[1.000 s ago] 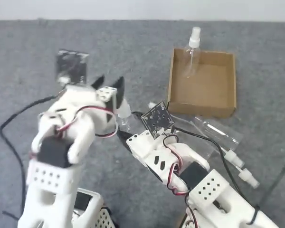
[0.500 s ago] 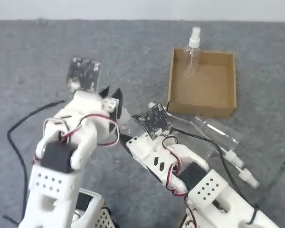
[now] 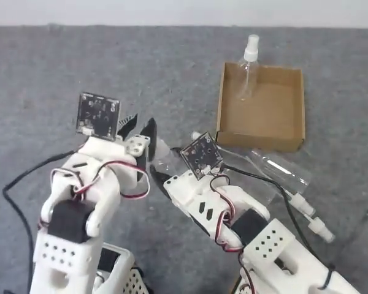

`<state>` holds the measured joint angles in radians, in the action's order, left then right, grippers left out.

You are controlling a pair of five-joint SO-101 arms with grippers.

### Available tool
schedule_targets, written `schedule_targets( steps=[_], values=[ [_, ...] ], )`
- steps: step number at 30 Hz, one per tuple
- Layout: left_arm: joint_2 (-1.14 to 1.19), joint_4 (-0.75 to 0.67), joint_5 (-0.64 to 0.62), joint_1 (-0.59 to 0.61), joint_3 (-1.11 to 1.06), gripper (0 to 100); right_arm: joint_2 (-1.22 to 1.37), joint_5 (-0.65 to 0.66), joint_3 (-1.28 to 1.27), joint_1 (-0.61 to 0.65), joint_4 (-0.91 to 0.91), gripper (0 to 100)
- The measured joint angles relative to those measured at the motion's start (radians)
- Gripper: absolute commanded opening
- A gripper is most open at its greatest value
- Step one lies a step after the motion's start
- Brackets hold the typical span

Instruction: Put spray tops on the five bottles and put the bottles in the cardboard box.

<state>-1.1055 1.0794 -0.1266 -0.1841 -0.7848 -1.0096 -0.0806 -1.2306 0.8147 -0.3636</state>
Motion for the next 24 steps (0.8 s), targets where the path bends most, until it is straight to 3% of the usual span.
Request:
schedule_targets(
  steps=[6,14,24],
  values=[
    [0.066,0.0,0.037,0.012,0.112,17,0.0,0.0,0.002,0.0,0.002,0.6],
    [0.04,0.094,0.041,0.176,0.16,17,0.0,0.0,0.002,-0.08,0.002,0.6],
    [-0.321,0.031,0.109,0.117,-0.319,17,0.052,0.0,0.198,-0.157,-0.011,0.6]
  ],
)
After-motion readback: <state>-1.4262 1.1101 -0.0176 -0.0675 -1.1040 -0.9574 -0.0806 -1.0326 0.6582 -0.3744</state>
